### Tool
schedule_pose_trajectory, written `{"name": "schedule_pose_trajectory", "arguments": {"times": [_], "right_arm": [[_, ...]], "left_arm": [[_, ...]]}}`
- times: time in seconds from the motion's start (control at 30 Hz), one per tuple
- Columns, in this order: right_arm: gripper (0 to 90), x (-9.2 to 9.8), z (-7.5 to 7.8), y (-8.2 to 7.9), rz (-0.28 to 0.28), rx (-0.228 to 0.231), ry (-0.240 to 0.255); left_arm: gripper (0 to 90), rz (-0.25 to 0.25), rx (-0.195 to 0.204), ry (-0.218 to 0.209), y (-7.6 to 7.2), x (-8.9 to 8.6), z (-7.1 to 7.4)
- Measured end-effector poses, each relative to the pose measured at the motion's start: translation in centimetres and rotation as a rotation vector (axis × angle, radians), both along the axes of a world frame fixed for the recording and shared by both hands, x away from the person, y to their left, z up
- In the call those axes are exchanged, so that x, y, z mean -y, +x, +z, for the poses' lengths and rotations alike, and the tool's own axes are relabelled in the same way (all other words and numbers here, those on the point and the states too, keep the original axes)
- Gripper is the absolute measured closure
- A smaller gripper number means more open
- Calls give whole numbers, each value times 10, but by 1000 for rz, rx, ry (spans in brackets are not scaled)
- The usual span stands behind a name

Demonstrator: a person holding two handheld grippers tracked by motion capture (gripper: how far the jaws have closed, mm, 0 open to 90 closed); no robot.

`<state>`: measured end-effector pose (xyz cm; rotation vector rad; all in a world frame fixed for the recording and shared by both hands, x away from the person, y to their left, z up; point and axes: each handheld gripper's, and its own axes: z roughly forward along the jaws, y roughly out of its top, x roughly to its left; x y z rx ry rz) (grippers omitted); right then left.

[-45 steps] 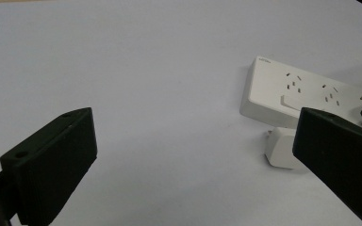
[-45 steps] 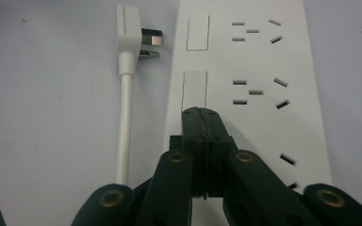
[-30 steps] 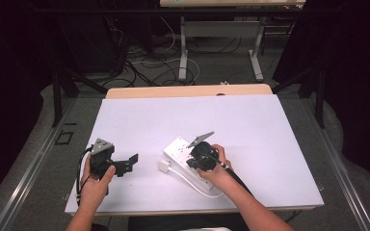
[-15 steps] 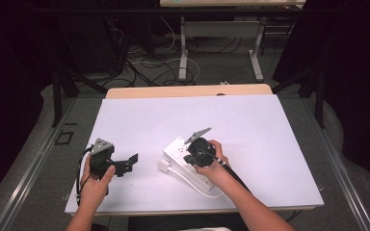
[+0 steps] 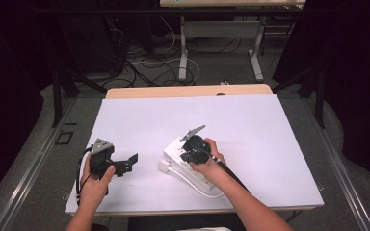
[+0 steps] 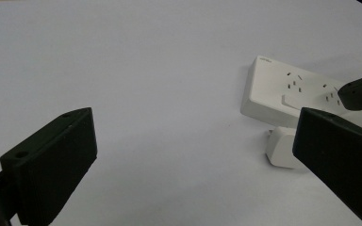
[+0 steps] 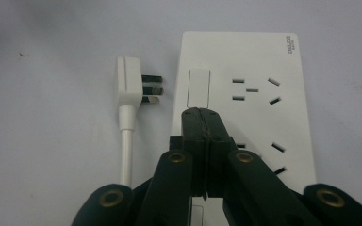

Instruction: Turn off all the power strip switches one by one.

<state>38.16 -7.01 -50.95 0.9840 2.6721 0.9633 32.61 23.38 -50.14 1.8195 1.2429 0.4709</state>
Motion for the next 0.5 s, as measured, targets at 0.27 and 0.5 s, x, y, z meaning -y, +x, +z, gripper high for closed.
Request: {"name": "schedule_pose_trajectory", "arguments": {"times": [0.27,0.5], "right_arm": [[900,-2,-5,5,-15,-15,-7],[900,-4,-9,9,-18,-20,-12]], "left_arm": [[6,-2,0,0,0,0,0],[6,-2,0,1,0,0,0]]}}
